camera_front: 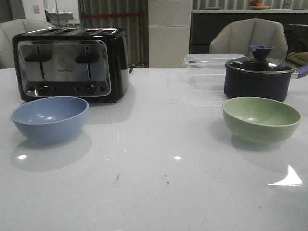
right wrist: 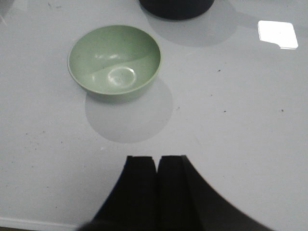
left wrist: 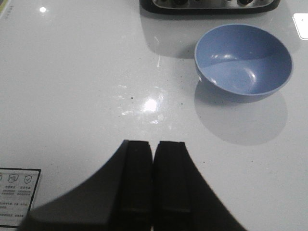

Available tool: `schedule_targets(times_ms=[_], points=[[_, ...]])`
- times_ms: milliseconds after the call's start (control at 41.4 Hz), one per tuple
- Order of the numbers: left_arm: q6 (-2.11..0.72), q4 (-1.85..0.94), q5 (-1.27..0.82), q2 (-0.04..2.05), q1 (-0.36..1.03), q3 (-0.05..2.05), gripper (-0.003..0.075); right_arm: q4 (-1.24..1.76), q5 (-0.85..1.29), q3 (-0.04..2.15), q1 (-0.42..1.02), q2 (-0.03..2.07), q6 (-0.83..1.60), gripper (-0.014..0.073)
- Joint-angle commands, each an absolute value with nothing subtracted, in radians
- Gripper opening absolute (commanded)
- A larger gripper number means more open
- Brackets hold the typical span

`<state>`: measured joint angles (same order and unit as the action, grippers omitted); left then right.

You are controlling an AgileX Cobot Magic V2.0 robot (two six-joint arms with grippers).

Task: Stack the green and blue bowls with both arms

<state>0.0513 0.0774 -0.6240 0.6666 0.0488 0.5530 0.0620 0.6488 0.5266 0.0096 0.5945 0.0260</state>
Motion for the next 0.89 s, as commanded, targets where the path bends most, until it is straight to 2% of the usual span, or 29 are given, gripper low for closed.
schedule_targets(times_ms=[0, 73, 145, 193, 508, 870], points=[[0.057, 0.072, -0.544, 0.676, 0.048, 0.589, 0.0171, 0.054, 0.602, 0.560, 0.006, 0.619, 0.026, 0.0244], [0.057, 0.072, -0.539, 0.676, 0.048, 0.589, 0.0291, 0.054, 0.608, 0.560, 0.006, 0.619, 0.026, 0.0435], [0.057, 0.072, -0.537, 0.676, 0.048, 0.589, 0.0428, 0.054, 0.615, 0.560, 0.006, 0.619, 0.026, 0.0573], [0.057, 0.072, -0.535, 0.676, 0.048, 0.589, 0.0478, 0.054, 0.620, 0.560, 0.006, 0.619, 0.026, 0.0610], [0.057, 0.071, -0.535, 0.676, 0.048, 0.589, 0.0489, 0.054, 0.601, 0.606, 0.005, 0.681, 0.026, 0.0611], [0.057, 0.071, -0.535, 0.676, 0.048, 0.589, 0.0489, 0.099, 0.633, 0.865, -0.035, 1.145, 0.026, 0.0611]])
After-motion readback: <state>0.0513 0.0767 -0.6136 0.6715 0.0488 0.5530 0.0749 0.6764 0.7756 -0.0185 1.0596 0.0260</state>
